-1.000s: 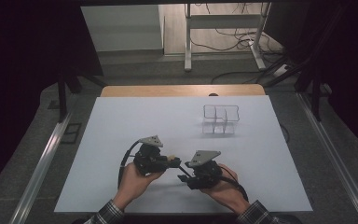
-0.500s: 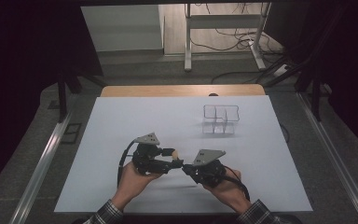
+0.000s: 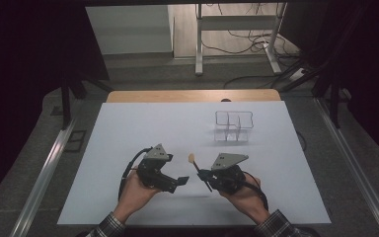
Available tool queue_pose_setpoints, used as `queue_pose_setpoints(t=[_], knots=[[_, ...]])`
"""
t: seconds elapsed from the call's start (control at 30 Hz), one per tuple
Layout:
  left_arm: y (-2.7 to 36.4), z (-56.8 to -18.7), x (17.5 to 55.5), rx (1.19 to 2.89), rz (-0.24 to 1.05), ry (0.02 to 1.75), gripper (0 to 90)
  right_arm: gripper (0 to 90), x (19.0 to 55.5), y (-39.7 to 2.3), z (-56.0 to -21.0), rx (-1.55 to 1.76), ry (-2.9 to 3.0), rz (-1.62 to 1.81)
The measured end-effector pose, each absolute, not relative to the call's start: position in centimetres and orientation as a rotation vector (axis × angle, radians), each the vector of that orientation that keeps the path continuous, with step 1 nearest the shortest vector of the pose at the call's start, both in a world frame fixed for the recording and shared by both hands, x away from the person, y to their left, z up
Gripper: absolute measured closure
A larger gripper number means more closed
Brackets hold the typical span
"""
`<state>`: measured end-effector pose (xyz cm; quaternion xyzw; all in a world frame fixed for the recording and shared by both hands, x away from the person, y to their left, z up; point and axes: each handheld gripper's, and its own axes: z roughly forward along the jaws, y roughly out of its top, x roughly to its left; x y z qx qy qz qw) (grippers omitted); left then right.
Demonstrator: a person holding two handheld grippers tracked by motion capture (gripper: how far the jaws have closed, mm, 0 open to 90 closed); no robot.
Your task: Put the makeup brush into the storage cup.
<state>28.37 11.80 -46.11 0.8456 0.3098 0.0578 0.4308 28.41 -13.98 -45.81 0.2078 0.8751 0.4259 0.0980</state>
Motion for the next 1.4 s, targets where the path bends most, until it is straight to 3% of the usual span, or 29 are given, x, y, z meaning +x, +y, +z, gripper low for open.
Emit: queue_pose_setpoints(t=[0.73, 1.4], knots=[[14.0, -48.2, 27.4, 2.158, 0.232, 0.819, 0.7, 83.9, 29.0, -15.9, -45.6, 0.667, 2.551, 1.279], [18.2, -49.4, 25.5, 2.086, 0.241, 0.923, 1.2, 83.9, 29.8, -17.8, -45.2, 0.731, 2.492, 1.290]])
